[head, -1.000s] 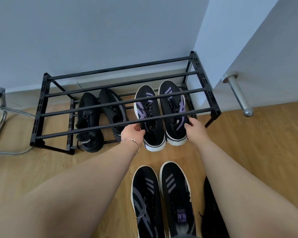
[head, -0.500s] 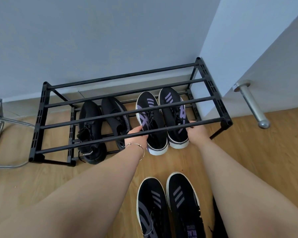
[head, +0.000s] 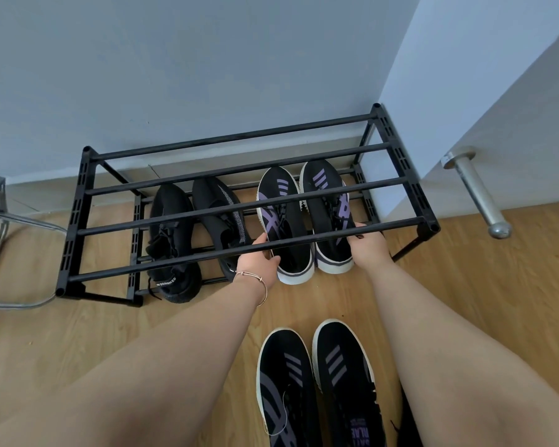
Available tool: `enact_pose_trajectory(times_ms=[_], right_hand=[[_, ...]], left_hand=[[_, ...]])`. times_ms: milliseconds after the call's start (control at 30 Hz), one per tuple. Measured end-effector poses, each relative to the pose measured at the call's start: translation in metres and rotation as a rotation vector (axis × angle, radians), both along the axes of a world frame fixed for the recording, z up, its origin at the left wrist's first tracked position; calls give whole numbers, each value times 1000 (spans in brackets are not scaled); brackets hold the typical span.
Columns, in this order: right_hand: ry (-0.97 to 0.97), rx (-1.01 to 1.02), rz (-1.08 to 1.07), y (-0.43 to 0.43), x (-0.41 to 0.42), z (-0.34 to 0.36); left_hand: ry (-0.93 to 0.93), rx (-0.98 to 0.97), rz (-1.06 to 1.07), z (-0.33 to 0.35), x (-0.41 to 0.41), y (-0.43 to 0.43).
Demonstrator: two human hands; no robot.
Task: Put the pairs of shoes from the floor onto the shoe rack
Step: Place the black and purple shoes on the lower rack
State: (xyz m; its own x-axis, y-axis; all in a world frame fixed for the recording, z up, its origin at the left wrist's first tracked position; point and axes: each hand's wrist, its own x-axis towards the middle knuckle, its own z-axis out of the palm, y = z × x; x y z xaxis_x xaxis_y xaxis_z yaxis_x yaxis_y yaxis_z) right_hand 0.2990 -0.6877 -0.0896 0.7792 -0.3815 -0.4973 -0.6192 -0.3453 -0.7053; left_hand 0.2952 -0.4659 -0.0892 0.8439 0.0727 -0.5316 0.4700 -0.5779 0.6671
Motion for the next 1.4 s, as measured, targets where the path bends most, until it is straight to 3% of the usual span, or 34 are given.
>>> enact_pose_trajectory(times_ms=[200,600,900,1200,1400], right_hand=[[-40,-49,83,0,-6,2],[-186,-677,492,0,-38,7],[-234,-834,645,0,-76,18],[-286,-880,724,2,-123,30],[-275,-883,902,-5,-163,26]], left_hand=[[-25,116,-64,-4,-4,-1],[-204,693,-545,8,-18,-3],[-299,858,-620,18,-54,-3],[-288,848,-597,35,-104,0],[-229,839,-586,31,-141,11]])
